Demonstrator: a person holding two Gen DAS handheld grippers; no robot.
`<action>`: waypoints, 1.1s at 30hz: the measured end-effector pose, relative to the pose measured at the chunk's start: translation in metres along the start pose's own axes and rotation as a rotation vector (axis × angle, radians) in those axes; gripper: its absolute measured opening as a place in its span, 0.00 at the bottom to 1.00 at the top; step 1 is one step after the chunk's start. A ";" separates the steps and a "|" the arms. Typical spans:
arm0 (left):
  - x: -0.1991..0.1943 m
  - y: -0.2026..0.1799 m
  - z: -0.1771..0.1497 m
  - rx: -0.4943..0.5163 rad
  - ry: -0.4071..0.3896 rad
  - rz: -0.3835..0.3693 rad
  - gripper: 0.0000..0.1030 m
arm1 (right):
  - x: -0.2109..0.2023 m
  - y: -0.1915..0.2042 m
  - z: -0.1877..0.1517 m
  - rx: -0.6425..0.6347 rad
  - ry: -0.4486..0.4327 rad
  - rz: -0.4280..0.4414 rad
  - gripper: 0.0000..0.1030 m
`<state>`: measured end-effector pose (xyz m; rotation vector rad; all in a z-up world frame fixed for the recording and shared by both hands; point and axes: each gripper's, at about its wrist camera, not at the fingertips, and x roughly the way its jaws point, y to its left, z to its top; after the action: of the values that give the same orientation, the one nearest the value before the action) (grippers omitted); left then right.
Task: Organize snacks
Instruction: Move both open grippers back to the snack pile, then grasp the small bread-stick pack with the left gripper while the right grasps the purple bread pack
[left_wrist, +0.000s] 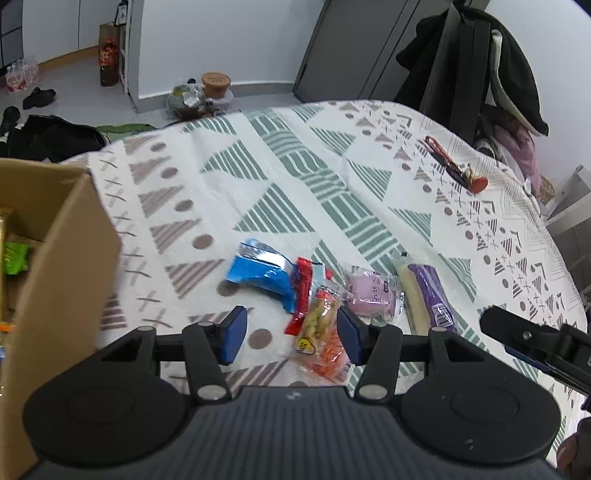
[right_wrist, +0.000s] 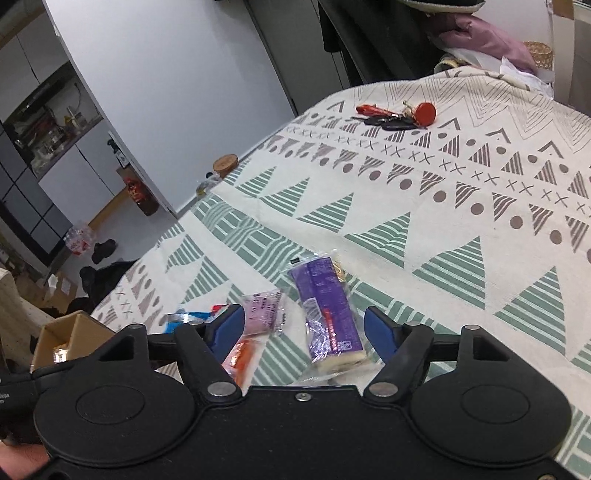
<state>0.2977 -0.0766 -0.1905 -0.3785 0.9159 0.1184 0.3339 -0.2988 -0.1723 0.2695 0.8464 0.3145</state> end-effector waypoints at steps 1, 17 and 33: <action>0.005 -0.001 -0.001 0.001 0.004 -0.003 0.51 | 0.005 -0.001 0.000 0.002 0.004 -0.002 0.68; 0.033 -0.006 -0.007 0.000 0.046 0.030 0.17 | 0.049 -0.013 -0.005 0.020 0.063 -0.095 0.68; -0.034 0.016 -0.003 -0.015 -0.045 0.043 0.17 | 0.025 0.001 -0.013 0.063 0.099 -0.031 0.25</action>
<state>0.2707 -0.0612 -0.1695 -0.3684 0.8791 0.1731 0.3394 -0.2868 -0.1972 0.3014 0.9583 0.2746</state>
